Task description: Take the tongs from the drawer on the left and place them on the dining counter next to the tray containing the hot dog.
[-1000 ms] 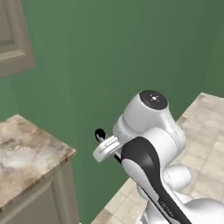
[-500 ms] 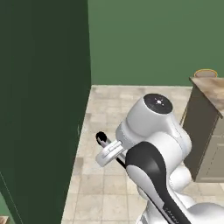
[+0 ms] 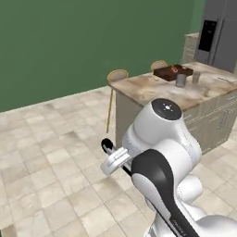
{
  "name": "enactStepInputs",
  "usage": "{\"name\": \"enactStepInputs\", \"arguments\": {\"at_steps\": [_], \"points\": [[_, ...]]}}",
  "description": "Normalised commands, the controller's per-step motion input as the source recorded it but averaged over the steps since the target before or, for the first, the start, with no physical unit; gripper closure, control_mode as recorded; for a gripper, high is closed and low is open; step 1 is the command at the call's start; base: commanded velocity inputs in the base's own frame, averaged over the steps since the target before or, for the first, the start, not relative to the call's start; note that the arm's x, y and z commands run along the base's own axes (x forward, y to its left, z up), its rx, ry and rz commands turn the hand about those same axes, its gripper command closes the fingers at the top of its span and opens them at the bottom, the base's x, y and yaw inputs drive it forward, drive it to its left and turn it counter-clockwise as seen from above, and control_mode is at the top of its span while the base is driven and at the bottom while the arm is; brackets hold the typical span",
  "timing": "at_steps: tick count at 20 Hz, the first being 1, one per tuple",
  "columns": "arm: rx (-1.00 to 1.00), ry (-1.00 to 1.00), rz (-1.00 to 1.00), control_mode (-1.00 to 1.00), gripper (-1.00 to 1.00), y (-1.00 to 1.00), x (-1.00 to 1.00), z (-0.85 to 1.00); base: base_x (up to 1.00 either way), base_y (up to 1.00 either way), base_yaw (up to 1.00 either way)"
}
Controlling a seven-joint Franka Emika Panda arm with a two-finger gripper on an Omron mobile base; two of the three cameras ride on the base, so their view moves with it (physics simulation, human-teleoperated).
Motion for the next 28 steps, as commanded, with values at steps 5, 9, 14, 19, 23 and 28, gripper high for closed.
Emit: {"name": "enactStepInputs", "arguments": {"at_steps": [5, 9, 14, 19, 23, 28], "points": [[0.00, 0.00, 0.00, 1.00, 1.00, 0.00, 0.00, 0.00, 1.00, 0.98, -0.52], [0.00, 0.00, 0.00, 1.00, 1.00, 0.00, 0.00, 0.00, 1.00, 1.00, -0.38], [0.00, 0.00, 0.00, 1.00, 1.00, 0.00, 0.00, 0.00, 1.00, 1.00, -0.41], [0.00, 0.00, 0.00, 1.00, 1.00, 0.00, 0.00, 0.00, 1.00, 1.00, -0.42], [0.00, 0.00, 0.00, 1.00, 1.00, 0.00, 0.00, 0.00, 0.97, 1.00, -0.45], [0.00, 0.00, 0.00, 1.00, 1.00, 0.00, 0.00, 0.00, 0.74, 1.00, -0.52]]}}
